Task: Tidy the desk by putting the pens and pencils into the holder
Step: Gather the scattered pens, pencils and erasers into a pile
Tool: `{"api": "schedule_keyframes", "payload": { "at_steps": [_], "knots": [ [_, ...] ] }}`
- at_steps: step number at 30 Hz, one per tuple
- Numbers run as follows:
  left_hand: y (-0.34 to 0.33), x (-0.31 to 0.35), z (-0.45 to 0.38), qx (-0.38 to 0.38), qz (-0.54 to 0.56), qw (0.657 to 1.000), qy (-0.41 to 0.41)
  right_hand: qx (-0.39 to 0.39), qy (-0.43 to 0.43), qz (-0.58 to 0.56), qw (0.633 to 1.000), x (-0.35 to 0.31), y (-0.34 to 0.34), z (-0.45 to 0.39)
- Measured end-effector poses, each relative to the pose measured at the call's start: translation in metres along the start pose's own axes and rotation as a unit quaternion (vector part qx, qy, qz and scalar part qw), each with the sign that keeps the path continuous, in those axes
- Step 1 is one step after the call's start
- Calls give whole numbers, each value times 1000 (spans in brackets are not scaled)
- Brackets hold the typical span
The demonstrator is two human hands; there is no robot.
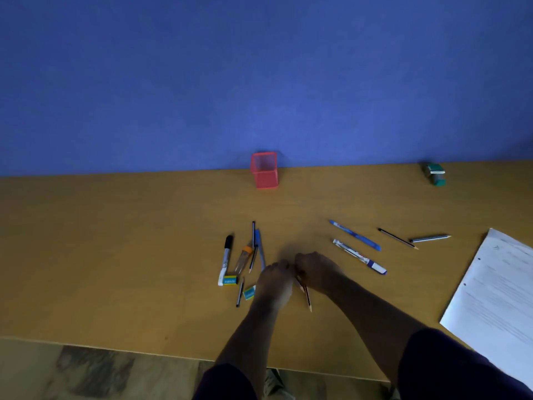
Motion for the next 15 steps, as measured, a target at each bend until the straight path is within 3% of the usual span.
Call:
{"api": "schedule_keyframes", "payload": {
  "at_steps": [8, 11, 15],
  "knots": [
    [-3, -21, 9, 67, -14, 997, -36, 80, -75, -128, 986, -18, -9, -23],
    [-6, -30, 12, 92, -12, 995, -38, 86, -51, -145, 984, -25, -11, -28],
    [-15, -49, 17, 74, -24, 996, 42, 64, 13, -196, 978, -40, -7, -32]
  ]
}}
Point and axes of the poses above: each hand's wrist, its own z-axis away from the middle knuckle, its own y-axis out of the back of the hand, x = y × z, the point moved 2 cm from there along -z, towards the middle knuckle, and after that the axes turned 14 degrees about y, right-handed, at the moved point
